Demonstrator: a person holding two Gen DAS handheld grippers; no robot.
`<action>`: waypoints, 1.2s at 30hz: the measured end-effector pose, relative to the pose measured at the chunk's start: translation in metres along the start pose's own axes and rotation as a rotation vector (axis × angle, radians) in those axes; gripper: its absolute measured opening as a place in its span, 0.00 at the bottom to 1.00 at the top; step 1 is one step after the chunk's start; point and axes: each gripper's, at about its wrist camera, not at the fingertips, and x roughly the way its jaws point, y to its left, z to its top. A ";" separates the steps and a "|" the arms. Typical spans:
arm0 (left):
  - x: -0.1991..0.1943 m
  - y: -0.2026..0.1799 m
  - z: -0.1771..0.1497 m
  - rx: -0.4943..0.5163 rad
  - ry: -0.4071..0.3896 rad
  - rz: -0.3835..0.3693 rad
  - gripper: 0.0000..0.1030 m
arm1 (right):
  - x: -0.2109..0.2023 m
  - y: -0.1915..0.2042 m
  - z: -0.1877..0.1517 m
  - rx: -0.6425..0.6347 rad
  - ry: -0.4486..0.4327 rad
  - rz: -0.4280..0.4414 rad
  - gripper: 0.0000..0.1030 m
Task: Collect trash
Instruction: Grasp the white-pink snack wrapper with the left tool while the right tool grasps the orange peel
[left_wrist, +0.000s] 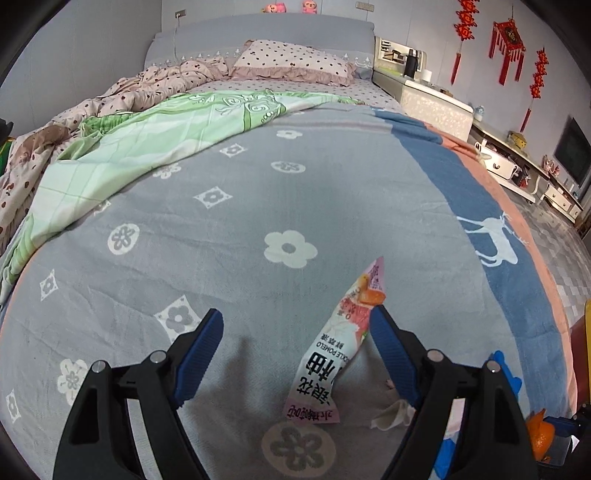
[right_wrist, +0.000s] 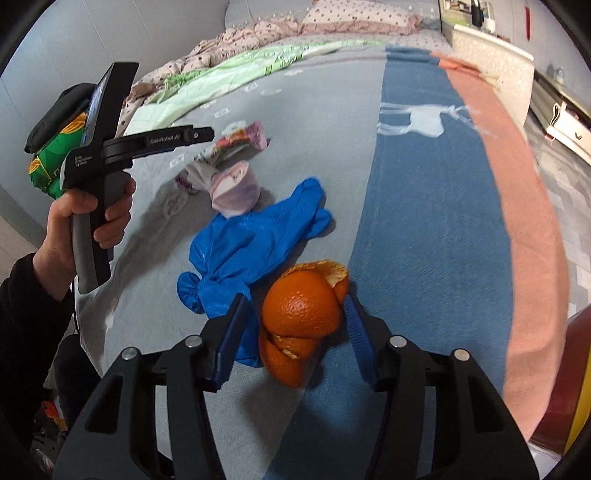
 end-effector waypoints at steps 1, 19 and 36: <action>0.003 -0.001 -0.001 0.006 0.006 -0.002 0.70 | 0.004 0.002 0.000 -0.005 0.003 -0.006 0.46; 0.012 0.005 -0.001 -0.027 0.027 -0.093 0.00 | 0.017 0.031 0.004 -0.099 0.005 0.061 0.28; -0.014 0.003 0.000 -0.022 -0.002 -0.165 0.01 | 0.000 0.069 -0.025 -0.152 0.022 0.151 0.27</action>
